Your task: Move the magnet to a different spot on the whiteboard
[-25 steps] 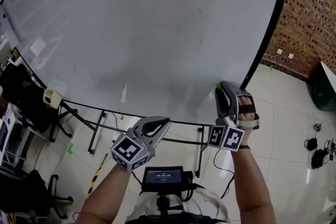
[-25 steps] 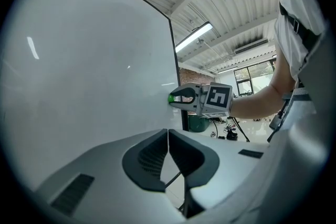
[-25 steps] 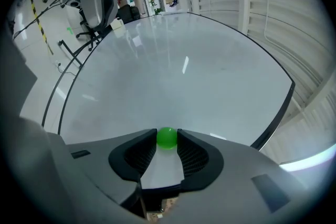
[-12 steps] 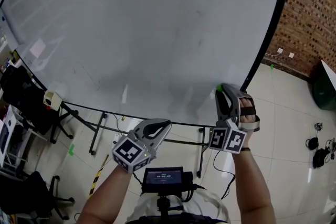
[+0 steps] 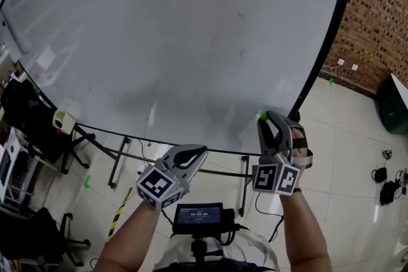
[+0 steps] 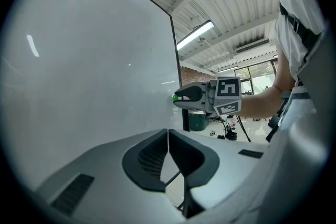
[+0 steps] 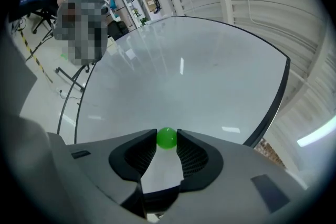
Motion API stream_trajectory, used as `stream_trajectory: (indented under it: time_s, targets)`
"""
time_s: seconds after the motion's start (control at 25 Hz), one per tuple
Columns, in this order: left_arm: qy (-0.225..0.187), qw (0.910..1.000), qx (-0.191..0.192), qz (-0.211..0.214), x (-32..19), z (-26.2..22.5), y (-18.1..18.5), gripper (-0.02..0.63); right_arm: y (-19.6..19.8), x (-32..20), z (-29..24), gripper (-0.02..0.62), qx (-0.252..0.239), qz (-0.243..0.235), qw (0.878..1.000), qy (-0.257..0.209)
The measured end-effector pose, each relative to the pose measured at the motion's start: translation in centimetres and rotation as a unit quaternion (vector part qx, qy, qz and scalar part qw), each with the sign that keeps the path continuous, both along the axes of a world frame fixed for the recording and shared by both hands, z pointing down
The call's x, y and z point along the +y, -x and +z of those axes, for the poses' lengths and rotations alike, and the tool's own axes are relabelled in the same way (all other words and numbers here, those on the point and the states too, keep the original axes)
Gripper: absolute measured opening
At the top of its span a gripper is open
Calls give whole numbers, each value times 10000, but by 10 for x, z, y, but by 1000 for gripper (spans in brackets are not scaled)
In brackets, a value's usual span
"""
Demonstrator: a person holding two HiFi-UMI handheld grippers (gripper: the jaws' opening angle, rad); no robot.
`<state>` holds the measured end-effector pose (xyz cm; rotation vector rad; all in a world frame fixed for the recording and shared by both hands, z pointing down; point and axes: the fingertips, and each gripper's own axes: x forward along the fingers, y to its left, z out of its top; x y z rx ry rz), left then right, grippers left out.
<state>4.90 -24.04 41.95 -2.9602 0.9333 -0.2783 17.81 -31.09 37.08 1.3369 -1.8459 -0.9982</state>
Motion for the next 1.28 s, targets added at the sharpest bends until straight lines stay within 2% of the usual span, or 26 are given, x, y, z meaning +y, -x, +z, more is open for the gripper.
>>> stream_trajectory:
  time_s: [0.12, 0.24, 0.32, 0.4, 0.52, 0.76, 0.96, 1.04, 1.12, 1.28]
  targets:
    - [56, 10000, 29, 9, 1, 2, -3, 34, 0, 5, 0, 140, -435, -144, 9988, 156]
    - [66, 10000, 52, 4, 4, 2, -7, 33, 2, 11, -3, 141, -1320, -436, 9892, 462]
    - [52, 10000, 38, 14, 6, 2, -8, 33, 5, 16, -7, 141, -2167, -635, 9713, 752]
    - [40, 10000, 34, 2, 8, 2, -6, 34, 5, 20, -8, 141, -2908, -813, 9476, 1039]
    - [47, 10000, 56, -59, 9, 0, -2, 34, 6, 24, -8, 141, -3571, -1019, 9192, 1309]
    - [190, 9997, 75, -130, 19, 4, 9, 34, 18, 35, 1, 141, -4240, -1297, 8824, 1572]
    - [263, 9994, 184, -112, 24, 2, 27, 34, 35, 49, 3, 141, -5016, -1528, 8297, 1913]
    - [290, 9992, 240, -109, 27, 0, 34, 33, 41, 56, 3, 141, -5235, -1561, 8135, 1995]
    - [330, 9990, 284, -70, 32, 1, 41, 34, 47, 62, 4, 141, -5290, -1540, 8098, 2018]
    - [398, 9989, 255, -22, 41, 5, 56, 34, 64, 77, 10, 141, -5221, -1463, 8147, 2056]
